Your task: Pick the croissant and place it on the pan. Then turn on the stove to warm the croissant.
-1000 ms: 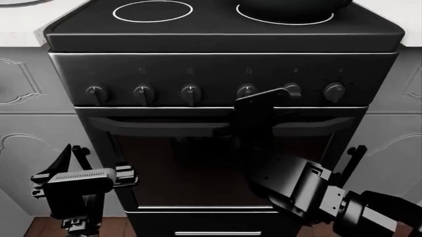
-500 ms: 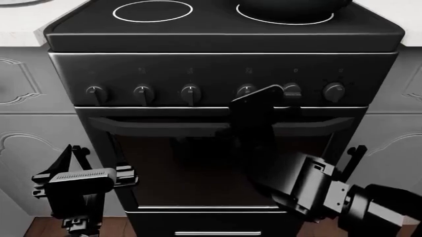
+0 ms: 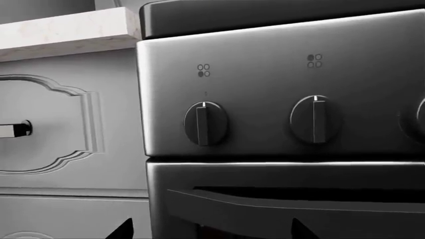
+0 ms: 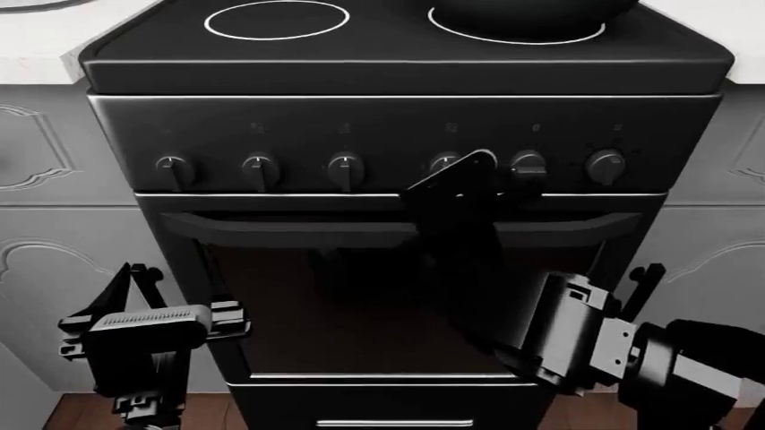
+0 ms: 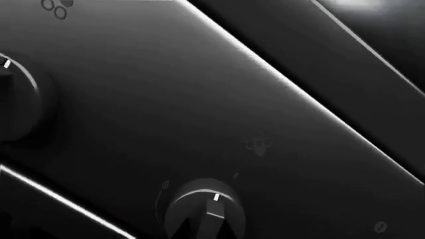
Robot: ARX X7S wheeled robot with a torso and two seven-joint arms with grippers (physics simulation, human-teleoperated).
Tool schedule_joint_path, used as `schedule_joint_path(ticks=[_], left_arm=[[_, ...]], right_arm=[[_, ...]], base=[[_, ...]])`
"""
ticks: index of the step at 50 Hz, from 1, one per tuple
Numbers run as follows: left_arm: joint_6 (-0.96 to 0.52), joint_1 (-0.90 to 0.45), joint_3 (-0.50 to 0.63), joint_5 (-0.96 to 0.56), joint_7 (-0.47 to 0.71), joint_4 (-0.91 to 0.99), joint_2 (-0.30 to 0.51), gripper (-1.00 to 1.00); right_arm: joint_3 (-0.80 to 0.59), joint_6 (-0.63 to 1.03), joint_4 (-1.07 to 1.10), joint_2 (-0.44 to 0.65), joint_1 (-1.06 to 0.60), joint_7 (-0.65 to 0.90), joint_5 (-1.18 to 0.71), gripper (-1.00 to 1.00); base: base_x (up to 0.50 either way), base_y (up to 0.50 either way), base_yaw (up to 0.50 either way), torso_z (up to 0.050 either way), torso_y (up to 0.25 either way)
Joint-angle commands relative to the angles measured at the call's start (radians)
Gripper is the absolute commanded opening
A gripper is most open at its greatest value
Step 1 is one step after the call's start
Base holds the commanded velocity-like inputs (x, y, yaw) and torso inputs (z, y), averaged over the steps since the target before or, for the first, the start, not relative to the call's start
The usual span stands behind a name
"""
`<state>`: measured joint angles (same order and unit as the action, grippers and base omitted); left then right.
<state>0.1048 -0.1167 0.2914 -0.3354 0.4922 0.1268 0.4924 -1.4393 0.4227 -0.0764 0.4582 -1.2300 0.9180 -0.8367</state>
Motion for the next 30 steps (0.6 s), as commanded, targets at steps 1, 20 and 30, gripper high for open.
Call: schedule_joint_path(ticks=[1,20,30], left_arm=[[0.001,-0.002,0.001,-0.001,0.0,-0.005,0.0,1.0],[0.003,-0.002,0.0,-0.003,0.001,-0.005,0.001,1.0],[0.002,-0.004,0.001,-0.003,0.001,-0.008,0.002,1.0]], right_arm=[[-0.025,0.054,0.008,-0.012,-0.067,-0.035,0.038,-1.0],[-0.052,0.155,0.071,0.003,-0.124,-0.019,0.042,-1.0],[-0.022,0.144,0.075,0.012,-0.112,-0.014,0.013,-1.0]], base=[[0.0,0.0,0.0,0.0,0.0],[0.0,0.0,0.0,0.001,0.0],[0.0,0.0,0.0,0.0,0.0]])
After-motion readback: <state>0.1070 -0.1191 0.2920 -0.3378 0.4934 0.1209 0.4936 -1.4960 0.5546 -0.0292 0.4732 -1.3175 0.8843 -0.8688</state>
